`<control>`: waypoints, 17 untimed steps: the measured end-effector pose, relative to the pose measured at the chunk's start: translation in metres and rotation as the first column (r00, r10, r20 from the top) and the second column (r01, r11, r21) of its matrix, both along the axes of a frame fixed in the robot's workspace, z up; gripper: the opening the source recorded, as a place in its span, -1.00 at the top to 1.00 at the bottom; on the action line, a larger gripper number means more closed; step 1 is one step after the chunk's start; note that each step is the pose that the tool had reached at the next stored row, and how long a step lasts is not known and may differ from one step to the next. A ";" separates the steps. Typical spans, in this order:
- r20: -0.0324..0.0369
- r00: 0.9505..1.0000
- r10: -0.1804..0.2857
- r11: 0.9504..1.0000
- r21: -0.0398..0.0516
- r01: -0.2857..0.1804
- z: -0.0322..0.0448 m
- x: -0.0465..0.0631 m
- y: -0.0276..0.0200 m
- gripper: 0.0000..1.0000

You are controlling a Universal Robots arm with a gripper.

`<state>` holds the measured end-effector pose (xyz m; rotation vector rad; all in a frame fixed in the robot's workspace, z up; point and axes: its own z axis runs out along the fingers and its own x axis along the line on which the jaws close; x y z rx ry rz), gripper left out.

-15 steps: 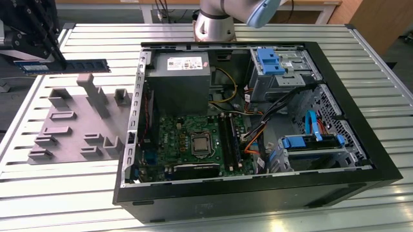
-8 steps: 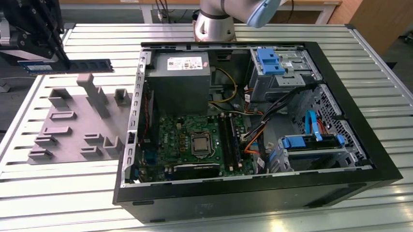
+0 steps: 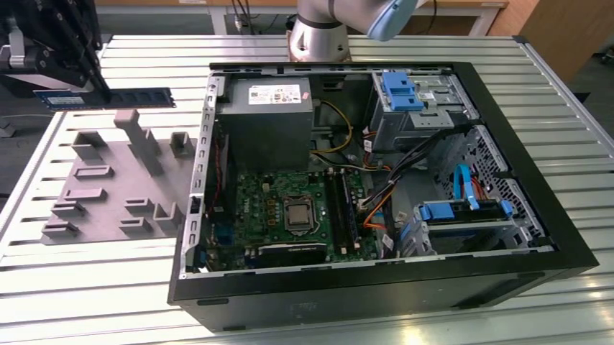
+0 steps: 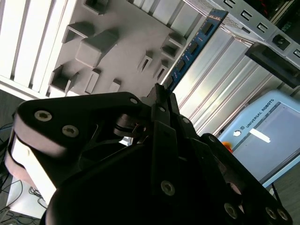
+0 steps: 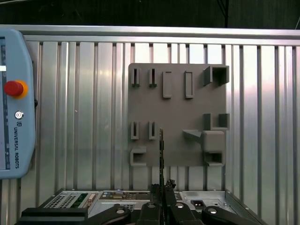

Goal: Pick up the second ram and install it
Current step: 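Pick up the second ram and move it above second insertion slot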

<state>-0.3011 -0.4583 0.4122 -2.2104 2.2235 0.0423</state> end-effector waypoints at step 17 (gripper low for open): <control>0.000 1.000 0.000 1.000 0.000 0.000 0.0000 0.013 0.0000 0.72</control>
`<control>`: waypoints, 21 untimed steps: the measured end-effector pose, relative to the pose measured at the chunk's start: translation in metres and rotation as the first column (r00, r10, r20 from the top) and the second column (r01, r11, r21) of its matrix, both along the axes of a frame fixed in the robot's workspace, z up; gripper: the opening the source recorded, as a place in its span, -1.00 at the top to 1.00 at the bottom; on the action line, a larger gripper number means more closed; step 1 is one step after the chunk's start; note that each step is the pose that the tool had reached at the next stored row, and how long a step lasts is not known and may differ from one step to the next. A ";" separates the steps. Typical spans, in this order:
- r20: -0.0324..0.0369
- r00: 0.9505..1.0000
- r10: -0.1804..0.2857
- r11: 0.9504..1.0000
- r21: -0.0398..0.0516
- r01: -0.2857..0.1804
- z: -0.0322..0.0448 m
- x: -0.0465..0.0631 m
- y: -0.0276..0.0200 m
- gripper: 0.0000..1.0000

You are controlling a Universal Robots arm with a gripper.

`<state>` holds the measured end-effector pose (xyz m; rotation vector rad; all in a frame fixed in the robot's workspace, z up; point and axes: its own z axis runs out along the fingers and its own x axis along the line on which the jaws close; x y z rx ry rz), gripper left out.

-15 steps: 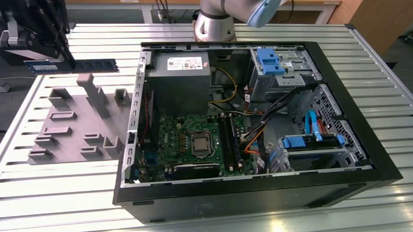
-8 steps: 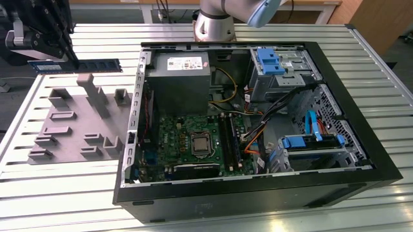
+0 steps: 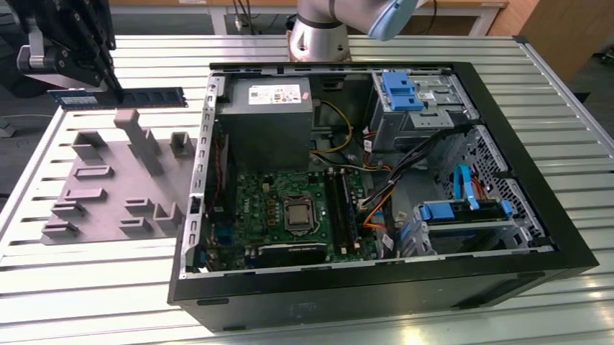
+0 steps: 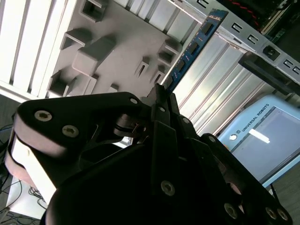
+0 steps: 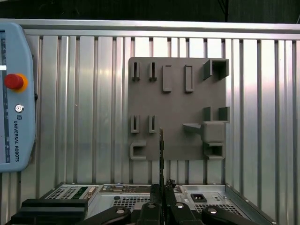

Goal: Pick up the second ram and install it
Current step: 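Pick up the second ram and move it above second insertion slot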

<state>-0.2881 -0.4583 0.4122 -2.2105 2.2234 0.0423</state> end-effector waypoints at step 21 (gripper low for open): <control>0.000 1.000 0.000 1.000 0.000 0.000 0.0000 0.012 0.0000 0.72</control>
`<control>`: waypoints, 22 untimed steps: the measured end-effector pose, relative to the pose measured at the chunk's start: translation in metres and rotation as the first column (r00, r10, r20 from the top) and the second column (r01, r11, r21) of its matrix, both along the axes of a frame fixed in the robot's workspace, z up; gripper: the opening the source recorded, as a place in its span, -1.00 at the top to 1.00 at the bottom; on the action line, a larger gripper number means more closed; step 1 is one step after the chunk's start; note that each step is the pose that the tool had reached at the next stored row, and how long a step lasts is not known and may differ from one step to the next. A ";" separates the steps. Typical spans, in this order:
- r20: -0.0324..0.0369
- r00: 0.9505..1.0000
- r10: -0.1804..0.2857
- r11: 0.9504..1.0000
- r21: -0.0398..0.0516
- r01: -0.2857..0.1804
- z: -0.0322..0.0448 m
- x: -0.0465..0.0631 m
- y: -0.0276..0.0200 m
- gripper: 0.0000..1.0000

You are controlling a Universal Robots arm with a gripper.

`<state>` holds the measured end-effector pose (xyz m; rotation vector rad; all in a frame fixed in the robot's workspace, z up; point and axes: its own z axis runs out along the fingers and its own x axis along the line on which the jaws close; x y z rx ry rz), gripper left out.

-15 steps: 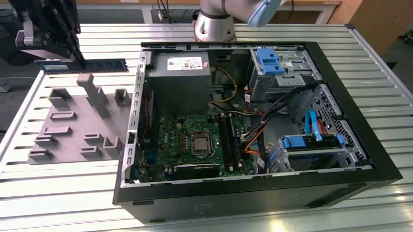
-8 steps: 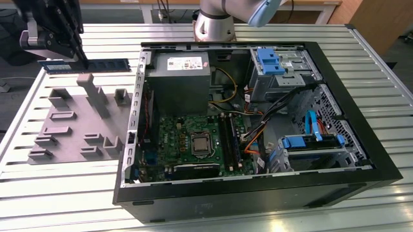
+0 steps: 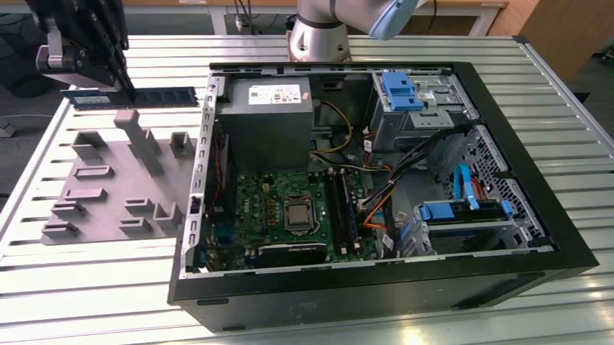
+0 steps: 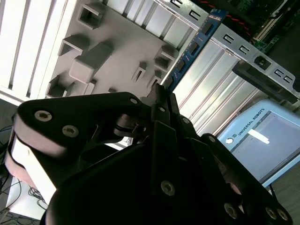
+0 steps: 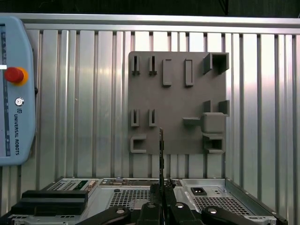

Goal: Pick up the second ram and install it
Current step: 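Pick up the second ram and move it above second insertion slot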

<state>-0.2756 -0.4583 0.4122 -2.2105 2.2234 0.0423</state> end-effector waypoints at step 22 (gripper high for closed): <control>0.000 1.000 0.000 1.000 0.000 0.000 0.0000 0.011 0.0000 0.72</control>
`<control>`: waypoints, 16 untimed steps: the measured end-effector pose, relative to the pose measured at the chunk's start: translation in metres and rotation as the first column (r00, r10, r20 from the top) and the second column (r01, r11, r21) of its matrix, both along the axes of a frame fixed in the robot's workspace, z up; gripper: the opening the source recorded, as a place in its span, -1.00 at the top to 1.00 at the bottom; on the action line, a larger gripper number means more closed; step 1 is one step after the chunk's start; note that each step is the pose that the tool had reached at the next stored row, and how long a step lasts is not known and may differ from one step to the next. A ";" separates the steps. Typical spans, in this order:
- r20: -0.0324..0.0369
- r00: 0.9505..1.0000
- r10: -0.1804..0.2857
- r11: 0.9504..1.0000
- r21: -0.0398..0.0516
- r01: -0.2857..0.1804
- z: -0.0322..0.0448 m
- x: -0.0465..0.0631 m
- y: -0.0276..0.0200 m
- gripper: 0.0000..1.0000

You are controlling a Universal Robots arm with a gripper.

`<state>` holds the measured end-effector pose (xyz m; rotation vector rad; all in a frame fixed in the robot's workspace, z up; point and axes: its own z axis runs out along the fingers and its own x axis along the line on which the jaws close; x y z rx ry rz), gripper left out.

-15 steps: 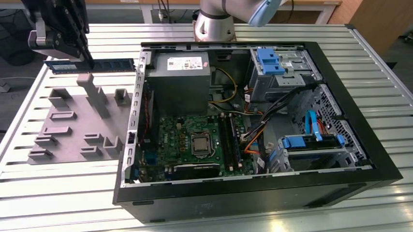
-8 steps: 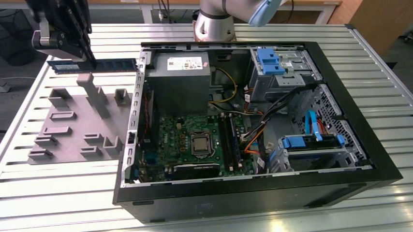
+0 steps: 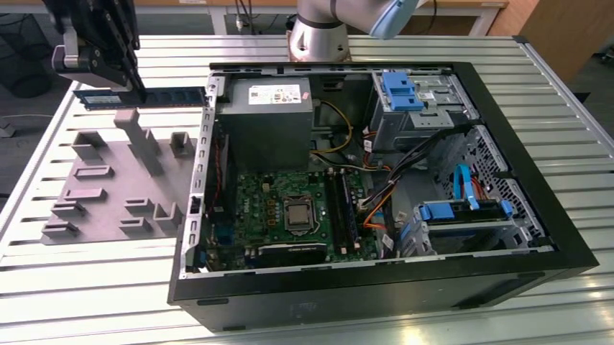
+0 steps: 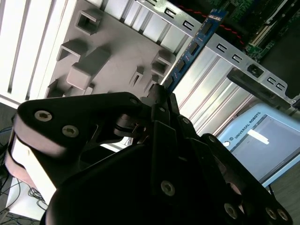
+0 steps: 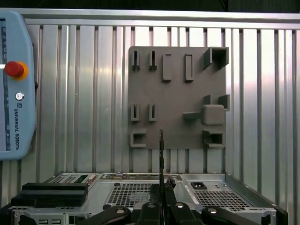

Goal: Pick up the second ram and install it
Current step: 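Pick up the second ram and move it above second insertion slot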

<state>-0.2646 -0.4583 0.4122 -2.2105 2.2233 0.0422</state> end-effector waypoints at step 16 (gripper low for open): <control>0.000 1.000 0.000 1.000 0.000 0.000 0.0000 0.006 0.0000 0.72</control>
